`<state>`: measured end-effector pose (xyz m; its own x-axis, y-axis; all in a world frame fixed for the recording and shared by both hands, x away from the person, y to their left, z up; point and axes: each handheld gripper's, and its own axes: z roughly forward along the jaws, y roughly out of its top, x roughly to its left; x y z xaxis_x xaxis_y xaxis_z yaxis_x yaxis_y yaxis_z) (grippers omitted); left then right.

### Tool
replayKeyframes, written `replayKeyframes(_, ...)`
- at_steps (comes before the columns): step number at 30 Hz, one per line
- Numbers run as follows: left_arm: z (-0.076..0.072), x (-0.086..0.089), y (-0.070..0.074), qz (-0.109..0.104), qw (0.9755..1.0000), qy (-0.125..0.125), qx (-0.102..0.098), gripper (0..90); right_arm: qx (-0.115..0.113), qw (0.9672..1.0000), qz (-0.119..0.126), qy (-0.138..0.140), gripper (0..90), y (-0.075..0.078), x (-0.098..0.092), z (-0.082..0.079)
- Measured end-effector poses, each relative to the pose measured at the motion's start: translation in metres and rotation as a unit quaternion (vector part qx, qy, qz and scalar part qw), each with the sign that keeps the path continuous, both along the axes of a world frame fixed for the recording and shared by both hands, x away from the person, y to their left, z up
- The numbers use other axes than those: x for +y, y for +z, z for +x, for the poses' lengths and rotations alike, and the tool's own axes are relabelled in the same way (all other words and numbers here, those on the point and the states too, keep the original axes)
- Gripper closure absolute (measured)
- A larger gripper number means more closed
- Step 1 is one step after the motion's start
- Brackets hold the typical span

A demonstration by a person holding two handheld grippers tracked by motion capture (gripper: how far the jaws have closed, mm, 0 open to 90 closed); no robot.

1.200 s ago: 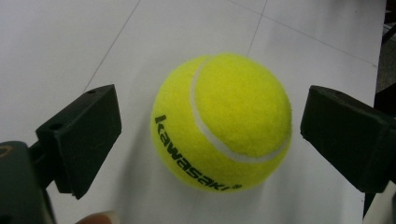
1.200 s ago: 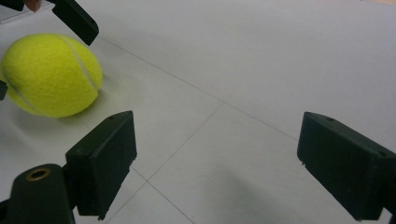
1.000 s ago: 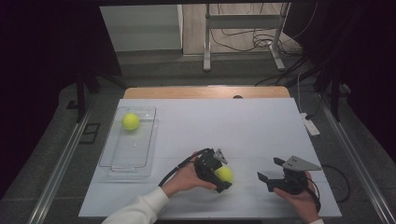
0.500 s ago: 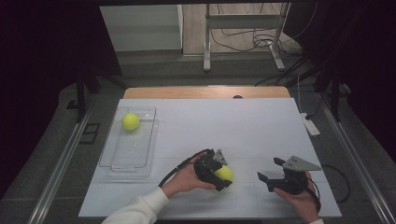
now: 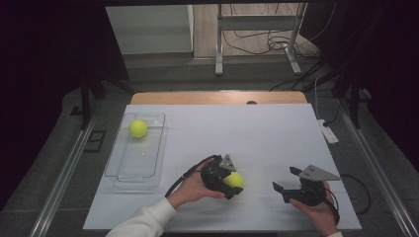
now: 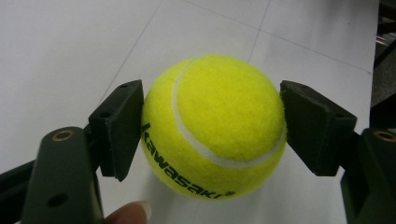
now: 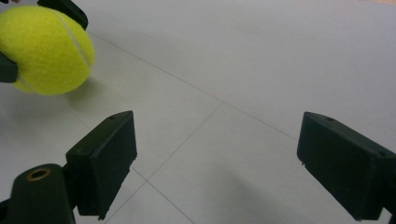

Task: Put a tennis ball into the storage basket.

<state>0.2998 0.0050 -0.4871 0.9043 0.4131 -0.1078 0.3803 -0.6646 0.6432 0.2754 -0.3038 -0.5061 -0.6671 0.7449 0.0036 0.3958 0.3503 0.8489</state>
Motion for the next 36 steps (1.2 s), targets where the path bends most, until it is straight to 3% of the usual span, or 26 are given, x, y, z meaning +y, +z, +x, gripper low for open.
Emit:
replayKeyframes(5,0.0,0.007,0.002,-0.002,1.0,0.007,-0.001,26.2,0.001,1.0,-0.001,-0.001,12.3,0.0,0.0,0.0)
replayKeyframes(11,-0.001,0.022,0.004,-0.018,0.9993,0.033,0.0,26.2,0.001,1.0,0.0,0.0,12.3,0.0,0.0,0.0)
replayKeyframes(27,-0.002,0.033,0.008,-0.019,0.9988,0.044,-0.002,26.2,-0.001,1.0,-0.001,0.0,12.3,0.0,0.0,0.0)
replayKeyframes(36,-0.002,0.045,0.014,-0.032,0.9973,0.065,-0.01,26.2,0.0,1.0,-0.002,-0.001,12.3,0.0,0.0,0.0)
